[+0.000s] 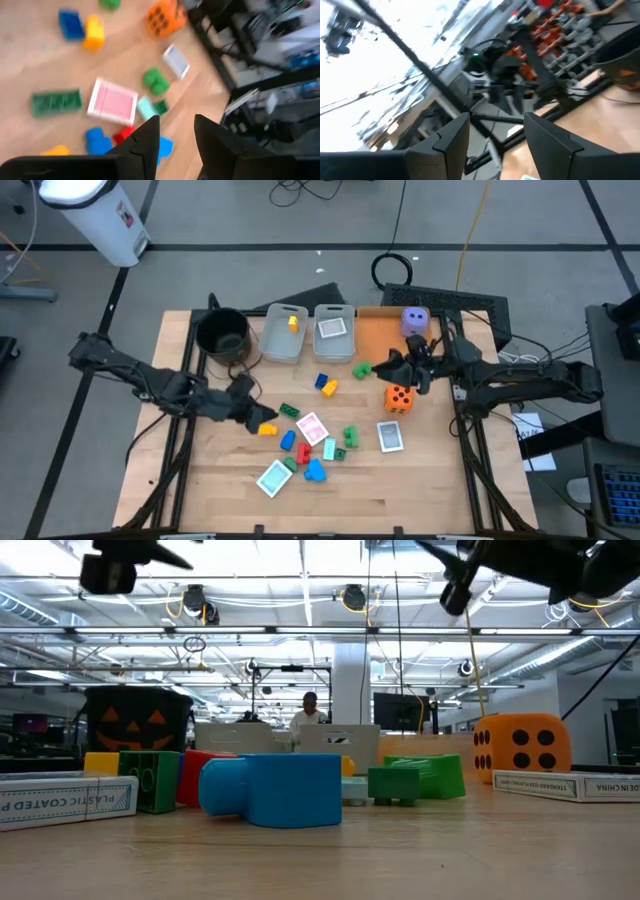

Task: Pick & Place Toys
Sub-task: Put the yellow game piece into the left gray bin

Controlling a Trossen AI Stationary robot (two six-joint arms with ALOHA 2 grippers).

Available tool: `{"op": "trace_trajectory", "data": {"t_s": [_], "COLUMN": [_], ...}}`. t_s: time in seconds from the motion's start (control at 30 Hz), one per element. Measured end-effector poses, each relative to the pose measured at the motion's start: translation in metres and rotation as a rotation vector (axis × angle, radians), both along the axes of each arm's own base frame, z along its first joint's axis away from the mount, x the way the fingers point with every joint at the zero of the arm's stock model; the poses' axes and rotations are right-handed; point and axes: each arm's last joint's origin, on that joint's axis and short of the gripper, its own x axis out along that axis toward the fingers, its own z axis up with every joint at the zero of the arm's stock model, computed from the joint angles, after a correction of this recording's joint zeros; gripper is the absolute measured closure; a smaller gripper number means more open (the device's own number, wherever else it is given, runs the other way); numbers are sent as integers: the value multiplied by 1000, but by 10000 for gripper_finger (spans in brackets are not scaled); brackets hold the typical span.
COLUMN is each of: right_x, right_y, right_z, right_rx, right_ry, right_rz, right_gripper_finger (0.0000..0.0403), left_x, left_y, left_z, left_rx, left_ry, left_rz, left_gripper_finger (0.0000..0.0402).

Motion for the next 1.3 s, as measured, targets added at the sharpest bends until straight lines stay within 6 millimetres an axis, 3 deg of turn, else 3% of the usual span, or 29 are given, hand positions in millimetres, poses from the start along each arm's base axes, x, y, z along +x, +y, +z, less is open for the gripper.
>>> {"op": "trace_trajectory", "data": {"t_s": [0.2, 0.33, 0.47, 0.63, 0.9, 1.1, 1.3], "right_x": [6, 10, 19, 37, 56, 56, 54], "right_y": [12, 14, 14, 19, 23, 23, 23], "right_z": [35, 66, 79, 69, 41, 36, 38], "right_rx": [-112, -271, -438, -600, -622, -584, -546], "right_ry": [-67, -56, 100, 296, 405, 429, 427], "right_rz": [-51, -140, -199, -165, -119, -115, -114], "right_gripper_finger": [222, 222, 222, 222, 222, 222, 222], "left_x": [11, 22, 34, 53, 66, 75, 71], "left_y": [-11, -14, -16, -20, -17, -18, -16], "left_z": [12, 28, 37, 40, 23, -3, -43], "left_rx": [26, 128, 223, 334, 361, 366, 356], "left_ry": [69, 266, 517, 601, 691, 845, 1005], "left_rz": [-69, -157, -266, -387, -498, -684, -744], "left_gripper_finger": [275, 275, 275, 275, 274, 263, 200]}}
